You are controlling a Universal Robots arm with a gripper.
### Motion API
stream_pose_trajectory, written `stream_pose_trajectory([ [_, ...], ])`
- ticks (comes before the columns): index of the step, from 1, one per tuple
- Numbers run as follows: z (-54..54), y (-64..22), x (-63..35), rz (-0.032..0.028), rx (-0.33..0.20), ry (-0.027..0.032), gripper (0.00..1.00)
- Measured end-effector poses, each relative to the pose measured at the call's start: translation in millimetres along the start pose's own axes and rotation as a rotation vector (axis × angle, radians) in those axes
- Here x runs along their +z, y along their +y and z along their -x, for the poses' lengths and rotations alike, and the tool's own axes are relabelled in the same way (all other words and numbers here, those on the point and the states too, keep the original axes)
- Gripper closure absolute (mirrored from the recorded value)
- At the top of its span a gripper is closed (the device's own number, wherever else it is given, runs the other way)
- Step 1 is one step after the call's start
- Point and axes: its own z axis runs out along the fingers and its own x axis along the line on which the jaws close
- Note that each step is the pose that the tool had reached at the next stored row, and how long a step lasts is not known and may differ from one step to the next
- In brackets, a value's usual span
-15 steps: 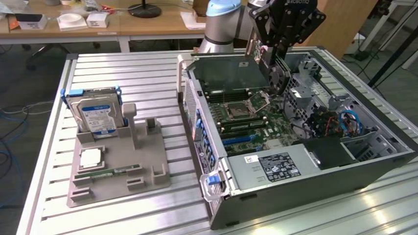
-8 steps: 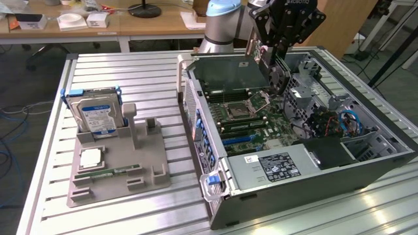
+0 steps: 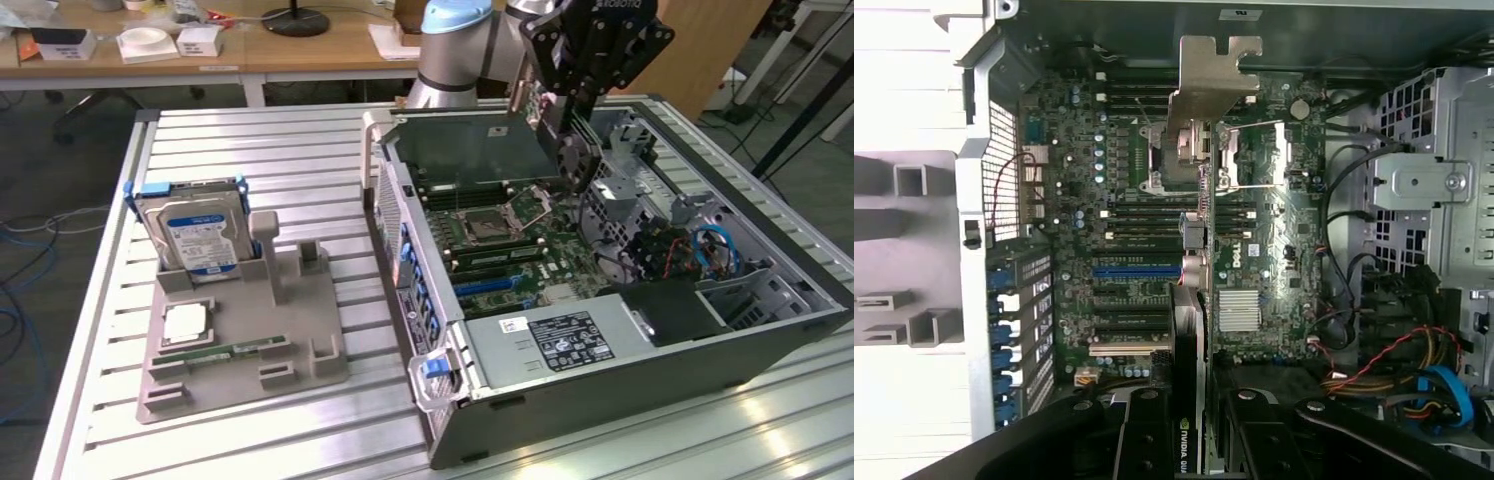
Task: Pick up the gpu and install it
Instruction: 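Insert the gpu into the slot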
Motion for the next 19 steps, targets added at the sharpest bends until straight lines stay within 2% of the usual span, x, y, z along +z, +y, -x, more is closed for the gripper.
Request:
stream_pose_trajectory([
  [10,17.9,0.6,0.6,0.0002,-0.005,0.0,0.74],
  [19,25.6,0.9,0.9,0.0003,-0.01,-0.0001,0.74],
])
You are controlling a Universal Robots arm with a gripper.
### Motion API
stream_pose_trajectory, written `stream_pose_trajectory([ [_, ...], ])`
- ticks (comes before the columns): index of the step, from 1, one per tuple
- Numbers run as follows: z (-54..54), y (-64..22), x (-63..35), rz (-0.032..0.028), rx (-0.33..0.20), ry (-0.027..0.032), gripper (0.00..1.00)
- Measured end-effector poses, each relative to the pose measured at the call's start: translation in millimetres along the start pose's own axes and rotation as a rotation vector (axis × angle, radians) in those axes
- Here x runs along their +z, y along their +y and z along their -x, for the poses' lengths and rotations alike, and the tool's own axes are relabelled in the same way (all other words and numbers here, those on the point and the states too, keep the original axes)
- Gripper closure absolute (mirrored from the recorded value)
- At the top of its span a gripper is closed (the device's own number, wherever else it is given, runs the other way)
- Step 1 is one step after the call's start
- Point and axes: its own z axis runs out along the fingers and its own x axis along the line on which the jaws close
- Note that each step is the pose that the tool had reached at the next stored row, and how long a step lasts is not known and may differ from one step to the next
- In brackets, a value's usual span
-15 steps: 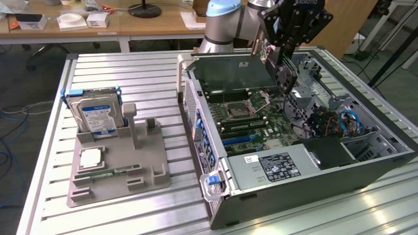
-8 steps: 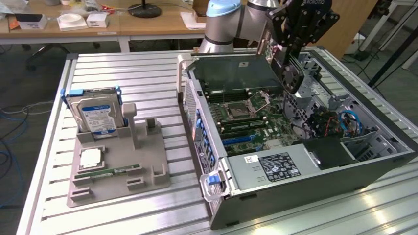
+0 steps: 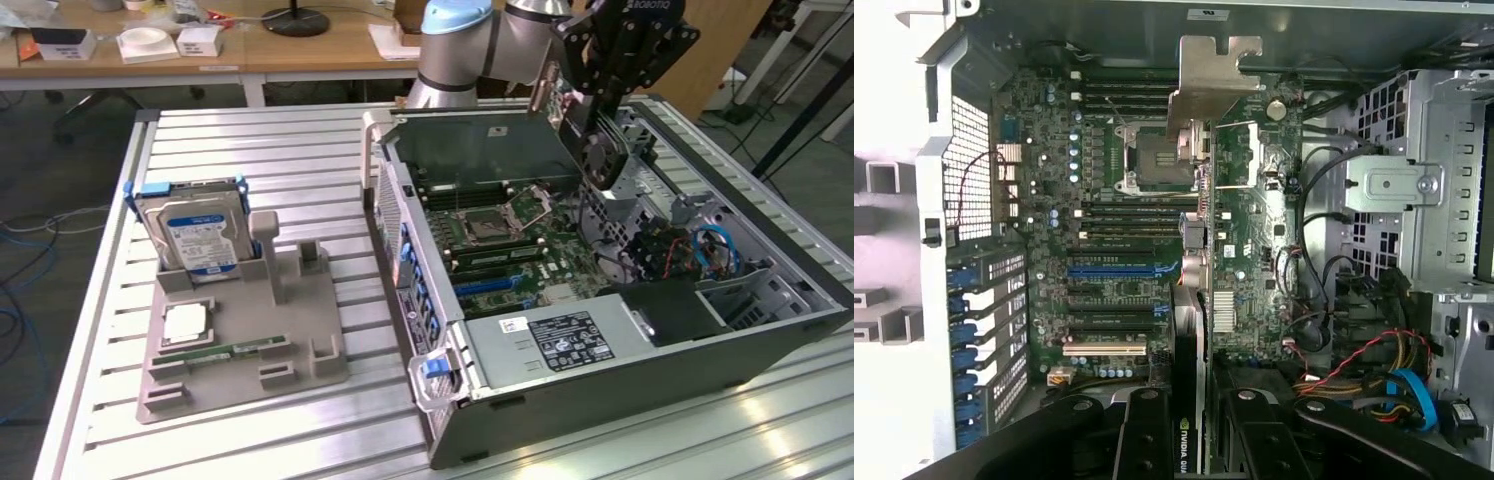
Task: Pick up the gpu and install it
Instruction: 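Insert the gpu into the slot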
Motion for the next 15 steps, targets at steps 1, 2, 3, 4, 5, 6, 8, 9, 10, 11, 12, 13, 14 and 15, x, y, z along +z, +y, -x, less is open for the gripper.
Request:
stream_pose_trajectory([
  [1,0.0,0.0,0.0,0.0,0.0,0.0,0.74],
  [2,0.0,0.0,0.0,0.0001,0.0,0.0,0.74],
  [3,0.0,0.0,0.0,0.0,0.0,0.0,0.74],
  [4,0.1,0.0,0.0,0.0,0.0,0.0,0.74],
  [5,0.1,0.0,0.0,0.0,0.0,0.0,0.74],
  [6,0.1,0.0,0.0,0.0001,0.0,0.0,0.74],
  [8,0.1,0.0,0.0,0.0,0.0,0.0,0.74],
  [9,0.1,0.0,0.0,0.0001,0.0,0.0,0.74],
  [10,0.1,0.0,0.0,0.0,-0.001,0.0,0.74],
  [11,0.1,0.0,0.0,0.0001,-0.003,0.0,0.74],
  [12,0.1,0.0,0.0,0.0002,-0.005,0.0,0.74],
  [13,0.1,0.0,0.1,0.0004,-0.009,-0.0001,0.74],
  [14,0.1,0.1,0.1,0.0005,-0.013,-0.0001,0.74],
  [15,0.1,0.1,0.1,0.0007,-0.018,-0.0002,0.74],
])
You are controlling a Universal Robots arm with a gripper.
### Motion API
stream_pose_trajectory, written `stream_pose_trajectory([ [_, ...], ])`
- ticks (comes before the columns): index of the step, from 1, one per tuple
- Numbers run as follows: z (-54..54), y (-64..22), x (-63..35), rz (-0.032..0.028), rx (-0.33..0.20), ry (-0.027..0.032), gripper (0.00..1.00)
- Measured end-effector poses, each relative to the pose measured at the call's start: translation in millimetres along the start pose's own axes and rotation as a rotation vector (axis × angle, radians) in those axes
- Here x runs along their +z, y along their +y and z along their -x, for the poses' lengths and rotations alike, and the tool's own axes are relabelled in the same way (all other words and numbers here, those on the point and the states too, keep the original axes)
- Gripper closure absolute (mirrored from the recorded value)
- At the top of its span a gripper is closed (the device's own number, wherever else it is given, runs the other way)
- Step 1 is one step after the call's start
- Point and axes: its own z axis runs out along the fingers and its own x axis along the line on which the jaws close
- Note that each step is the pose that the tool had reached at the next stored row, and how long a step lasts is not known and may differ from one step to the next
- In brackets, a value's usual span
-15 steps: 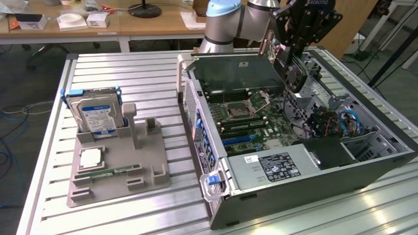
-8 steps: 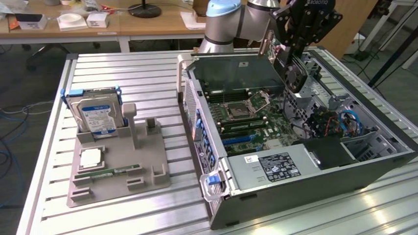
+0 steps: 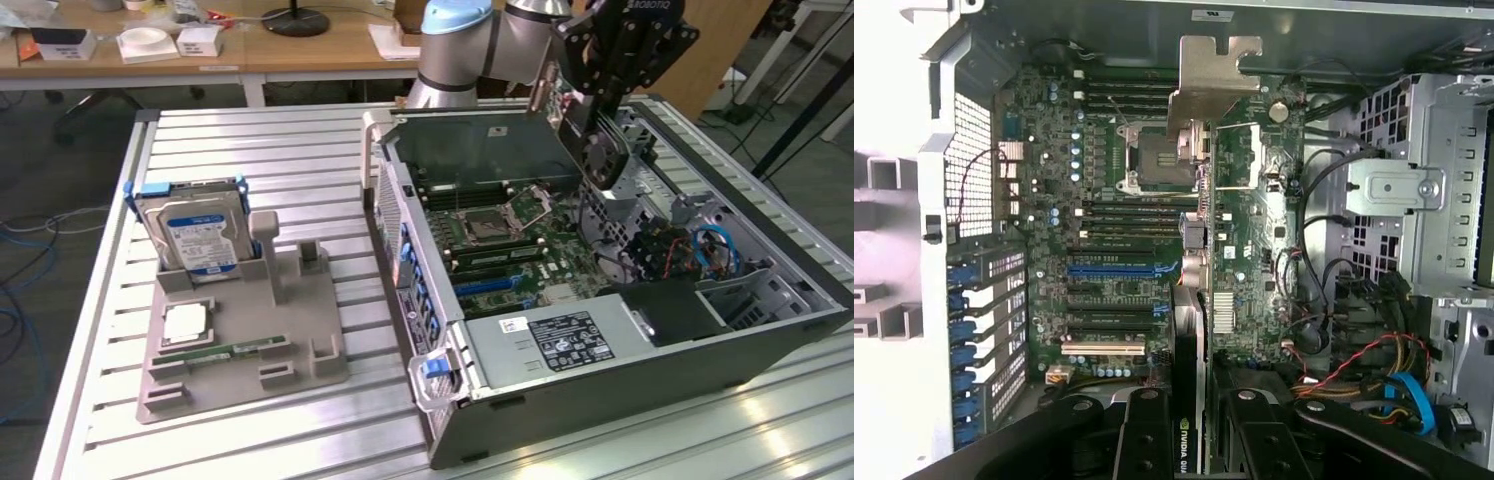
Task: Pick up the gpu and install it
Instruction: 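Insert the gpu into the slot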
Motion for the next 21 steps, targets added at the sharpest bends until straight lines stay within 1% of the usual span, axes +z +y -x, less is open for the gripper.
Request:
stream_pose_trajectory([
  [21,0.0,0.0,0.0,0.0047,-0.136,-0.0017,0.74],
])
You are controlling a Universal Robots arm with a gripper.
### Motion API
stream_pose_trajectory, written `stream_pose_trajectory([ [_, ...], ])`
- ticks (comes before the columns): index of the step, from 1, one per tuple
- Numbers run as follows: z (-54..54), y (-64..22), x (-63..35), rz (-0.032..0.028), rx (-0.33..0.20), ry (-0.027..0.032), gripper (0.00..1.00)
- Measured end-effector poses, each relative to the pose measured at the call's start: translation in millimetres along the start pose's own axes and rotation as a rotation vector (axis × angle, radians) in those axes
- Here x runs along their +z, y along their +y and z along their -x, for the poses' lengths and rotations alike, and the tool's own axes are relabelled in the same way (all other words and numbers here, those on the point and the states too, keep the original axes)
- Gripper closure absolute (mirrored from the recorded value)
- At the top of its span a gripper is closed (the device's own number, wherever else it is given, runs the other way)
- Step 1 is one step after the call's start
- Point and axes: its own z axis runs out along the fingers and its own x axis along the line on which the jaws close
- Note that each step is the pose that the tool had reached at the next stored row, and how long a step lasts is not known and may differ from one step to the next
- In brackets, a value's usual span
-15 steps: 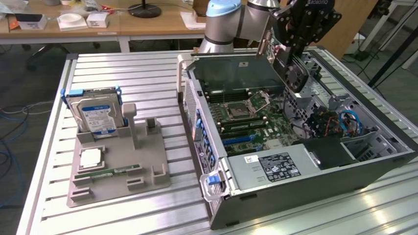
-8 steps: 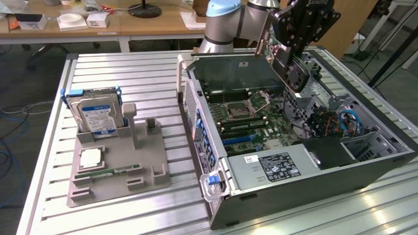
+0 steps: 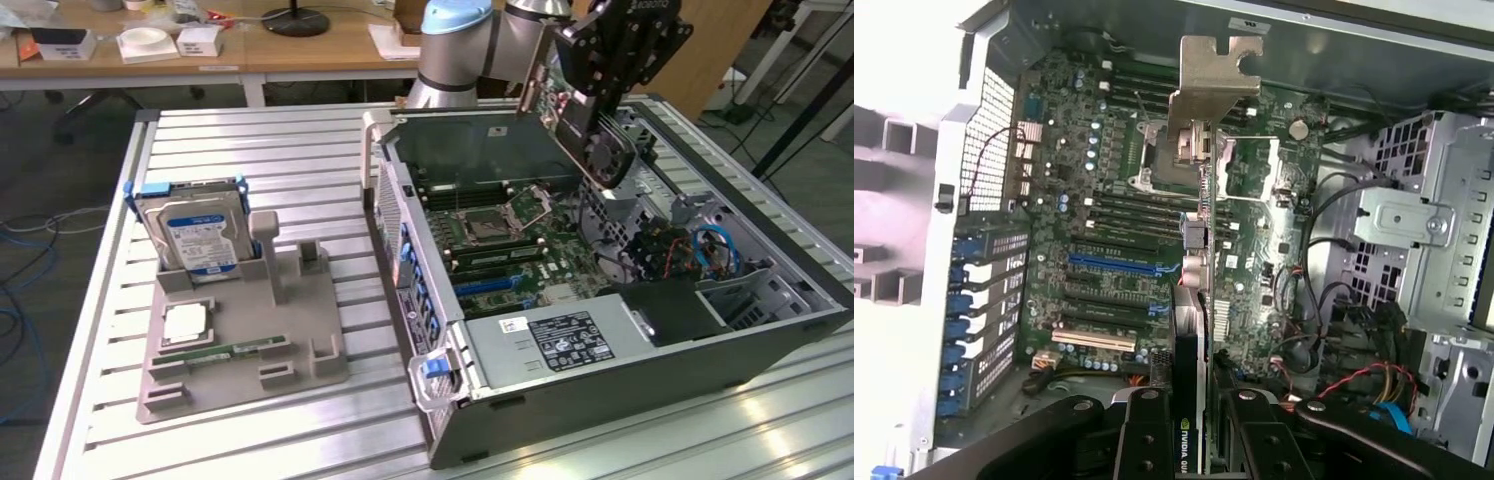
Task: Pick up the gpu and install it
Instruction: 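Insert the gpu into the slot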
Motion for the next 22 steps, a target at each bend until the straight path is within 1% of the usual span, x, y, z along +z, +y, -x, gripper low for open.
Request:
stream_pose_trajectory([
  [22,0.0,0.0,0.0,0.0056,-0.162,-0.0021,0.74],
])
